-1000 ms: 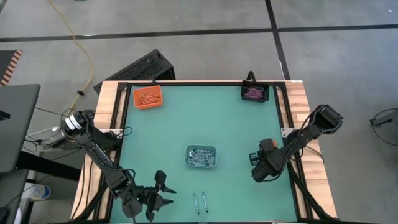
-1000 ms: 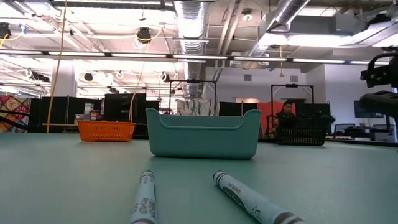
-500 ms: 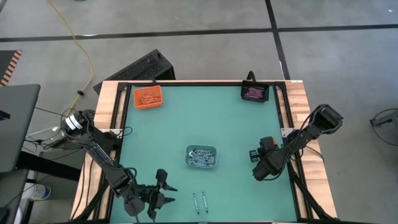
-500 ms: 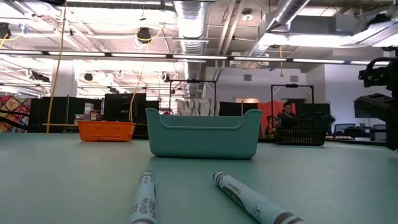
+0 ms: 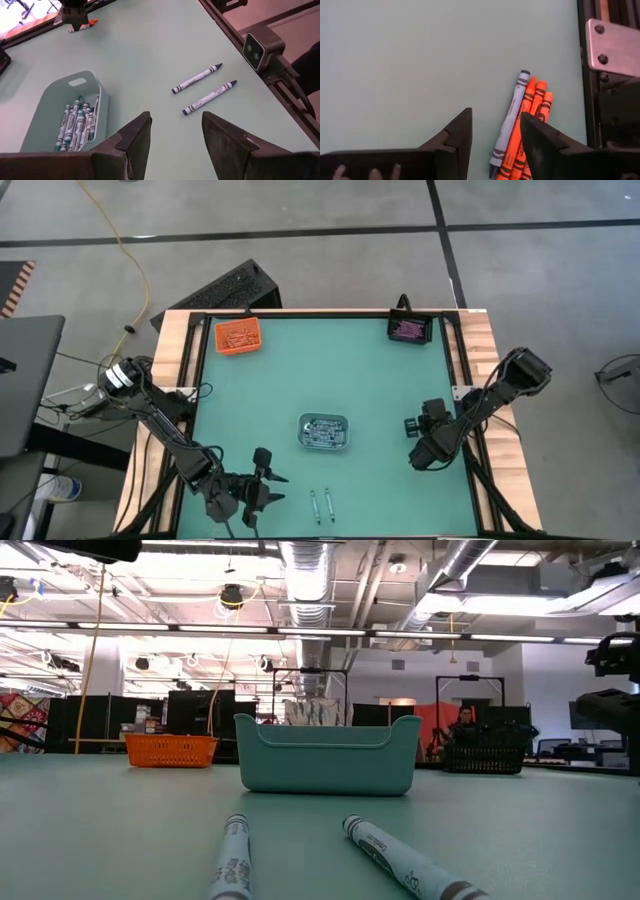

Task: Sort crayons
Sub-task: Put the orange crayon into the orange bin

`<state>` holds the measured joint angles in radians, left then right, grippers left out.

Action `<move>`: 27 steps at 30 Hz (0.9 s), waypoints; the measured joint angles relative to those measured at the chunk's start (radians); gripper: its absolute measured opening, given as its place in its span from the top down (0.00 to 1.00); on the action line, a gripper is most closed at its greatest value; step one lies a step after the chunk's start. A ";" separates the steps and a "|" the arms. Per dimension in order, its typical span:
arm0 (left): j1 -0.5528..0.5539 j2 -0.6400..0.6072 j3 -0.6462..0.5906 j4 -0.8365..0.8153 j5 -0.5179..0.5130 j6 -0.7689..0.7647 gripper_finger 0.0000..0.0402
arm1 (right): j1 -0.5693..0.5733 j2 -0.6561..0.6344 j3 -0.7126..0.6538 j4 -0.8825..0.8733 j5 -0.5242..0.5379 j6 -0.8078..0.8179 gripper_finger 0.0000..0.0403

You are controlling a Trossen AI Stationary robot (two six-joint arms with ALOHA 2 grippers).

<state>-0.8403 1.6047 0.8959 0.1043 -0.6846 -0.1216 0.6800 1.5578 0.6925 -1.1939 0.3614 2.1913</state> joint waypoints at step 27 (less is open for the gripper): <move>0.060 0.000 0.000 0.024 0.024 -0.044 0.58 | 0.048 0.003 -0.042 0.238 0.024 -0.001 0.74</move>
<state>-0.7803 1.6047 0.8959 0.1282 -0.6607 -0.1656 0.7275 1.5604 0.6509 -0.9561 0.3854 2.1905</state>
